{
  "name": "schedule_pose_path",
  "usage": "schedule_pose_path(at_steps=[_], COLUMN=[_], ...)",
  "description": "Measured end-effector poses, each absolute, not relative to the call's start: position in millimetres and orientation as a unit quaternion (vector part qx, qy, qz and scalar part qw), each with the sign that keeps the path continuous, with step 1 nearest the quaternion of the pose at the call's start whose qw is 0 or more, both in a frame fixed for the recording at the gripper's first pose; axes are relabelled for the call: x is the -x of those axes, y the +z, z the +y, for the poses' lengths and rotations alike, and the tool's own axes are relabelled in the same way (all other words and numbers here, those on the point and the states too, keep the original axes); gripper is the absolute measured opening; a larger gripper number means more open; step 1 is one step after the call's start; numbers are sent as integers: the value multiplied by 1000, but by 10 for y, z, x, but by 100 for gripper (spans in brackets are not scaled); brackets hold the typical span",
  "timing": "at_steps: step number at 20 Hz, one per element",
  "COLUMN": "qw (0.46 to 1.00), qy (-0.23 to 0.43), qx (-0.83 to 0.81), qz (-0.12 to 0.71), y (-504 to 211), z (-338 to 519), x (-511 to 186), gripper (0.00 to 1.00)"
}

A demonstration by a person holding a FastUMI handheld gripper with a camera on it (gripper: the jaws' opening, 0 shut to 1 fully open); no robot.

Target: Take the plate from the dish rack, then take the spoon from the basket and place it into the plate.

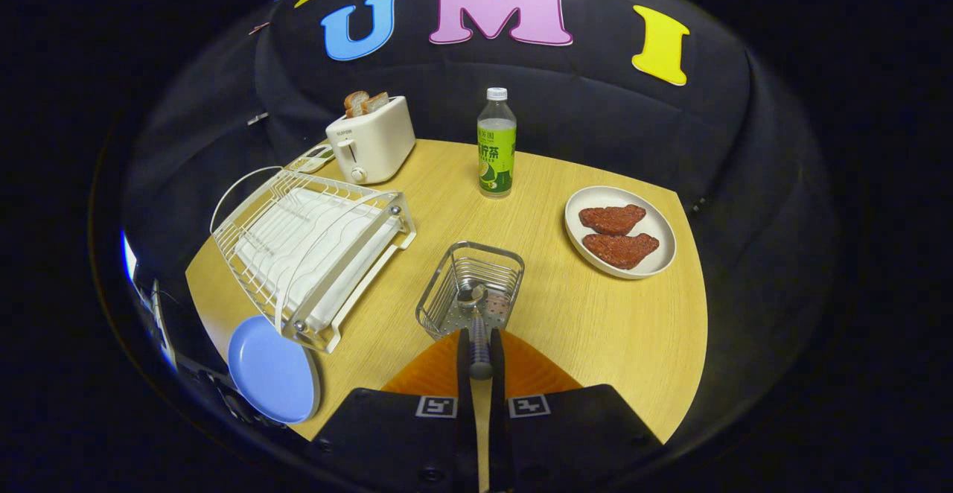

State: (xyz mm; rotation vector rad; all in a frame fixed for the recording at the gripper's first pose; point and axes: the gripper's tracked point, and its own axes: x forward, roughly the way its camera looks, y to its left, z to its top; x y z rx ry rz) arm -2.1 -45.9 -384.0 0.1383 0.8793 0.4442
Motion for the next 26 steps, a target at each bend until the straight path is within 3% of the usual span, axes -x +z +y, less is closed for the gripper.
schedule_pose_path(at_steps=[11,17,26], qw=[913,911,849], qy=[200,239,349], qx=[-99,-141,-157], qz=[342,305,365], y=[-2715,-1949,-2399], z=[-643,-316,924], x=[27,545,1871], gripper=[10,10,10])
